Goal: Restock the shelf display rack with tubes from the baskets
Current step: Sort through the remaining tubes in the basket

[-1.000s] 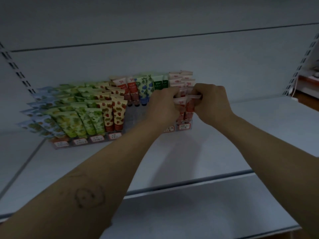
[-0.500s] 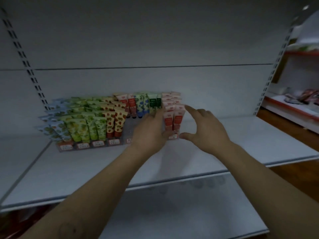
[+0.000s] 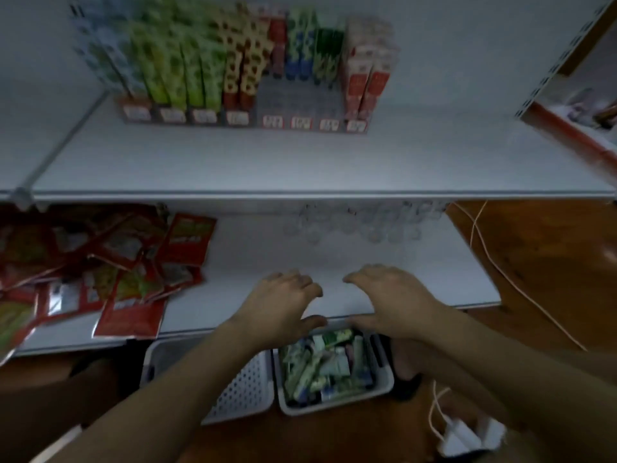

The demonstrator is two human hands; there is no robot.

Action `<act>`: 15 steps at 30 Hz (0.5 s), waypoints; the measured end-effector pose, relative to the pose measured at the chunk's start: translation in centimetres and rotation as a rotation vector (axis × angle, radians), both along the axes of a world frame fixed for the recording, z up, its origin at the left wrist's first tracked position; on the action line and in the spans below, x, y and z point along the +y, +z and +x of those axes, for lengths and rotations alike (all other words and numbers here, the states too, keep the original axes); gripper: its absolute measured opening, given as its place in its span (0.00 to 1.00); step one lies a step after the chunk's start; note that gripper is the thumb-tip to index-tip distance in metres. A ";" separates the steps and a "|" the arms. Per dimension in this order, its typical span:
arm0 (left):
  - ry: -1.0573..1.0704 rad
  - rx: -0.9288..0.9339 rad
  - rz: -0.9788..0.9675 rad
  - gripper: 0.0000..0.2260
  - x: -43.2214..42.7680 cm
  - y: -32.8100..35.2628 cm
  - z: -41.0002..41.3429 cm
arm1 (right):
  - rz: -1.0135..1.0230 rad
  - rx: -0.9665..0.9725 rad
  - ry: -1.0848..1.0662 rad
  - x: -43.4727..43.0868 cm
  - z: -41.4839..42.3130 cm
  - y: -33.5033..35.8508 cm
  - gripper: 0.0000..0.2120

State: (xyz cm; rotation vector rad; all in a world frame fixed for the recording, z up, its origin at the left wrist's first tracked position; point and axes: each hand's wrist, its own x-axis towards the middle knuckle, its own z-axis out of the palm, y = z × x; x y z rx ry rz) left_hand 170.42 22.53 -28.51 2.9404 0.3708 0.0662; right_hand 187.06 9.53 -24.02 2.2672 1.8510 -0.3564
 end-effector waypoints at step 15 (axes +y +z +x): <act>0.091 0.524 -0.154 0.27 -3.5 -12.9 -1.5 | -0.420 0.477 -0.372 -1.5 -3.8 -16.6 0.23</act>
